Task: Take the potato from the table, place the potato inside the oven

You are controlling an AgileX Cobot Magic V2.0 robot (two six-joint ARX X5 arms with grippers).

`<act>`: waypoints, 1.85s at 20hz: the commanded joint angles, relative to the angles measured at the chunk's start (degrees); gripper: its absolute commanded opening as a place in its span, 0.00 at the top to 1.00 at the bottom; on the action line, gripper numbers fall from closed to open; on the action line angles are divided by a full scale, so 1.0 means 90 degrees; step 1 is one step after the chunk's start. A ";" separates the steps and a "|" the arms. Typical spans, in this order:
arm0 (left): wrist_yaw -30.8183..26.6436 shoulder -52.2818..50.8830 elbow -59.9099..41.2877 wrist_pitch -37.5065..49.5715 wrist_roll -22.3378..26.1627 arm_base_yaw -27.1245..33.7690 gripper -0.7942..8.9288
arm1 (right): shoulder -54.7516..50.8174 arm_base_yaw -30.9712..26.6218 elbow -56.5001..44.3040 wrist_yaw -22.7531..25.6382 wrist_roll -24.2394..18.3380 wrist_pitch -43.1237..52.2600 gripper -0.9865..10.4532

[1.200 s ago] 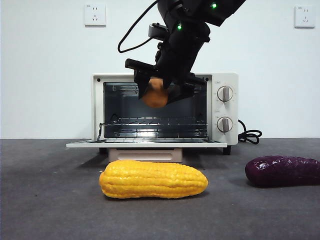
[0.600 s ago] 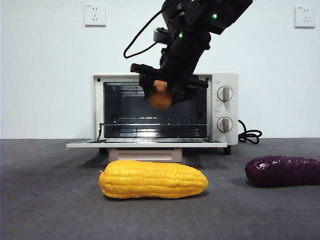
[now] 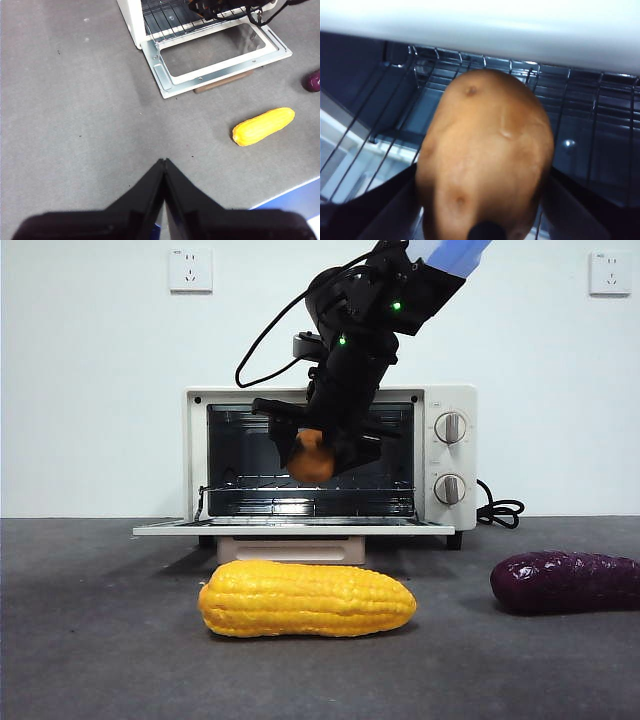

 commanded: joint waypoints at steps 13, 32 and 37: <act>-0.0051 -0.0005 -0.0024 0.0017 0.0027 -0.0015 0.92 | 0.0294 -0.0027 0.0051 0.0177 0.0005 0.0046 0.43; -0.0049 0.0126 -0.0024 0.0017 0.0032 -0.0015 0.92 | -0.2135 0.1171 0.0284 0.1773 -0.0053 -0.5804 0.45; -0.0056 0.0758 -0.0024 0.0017 0.0206 -0.0012 0.92 | -0.3657 0.1540 0.0284 0.2118 -0.0010 -0.6781 0.56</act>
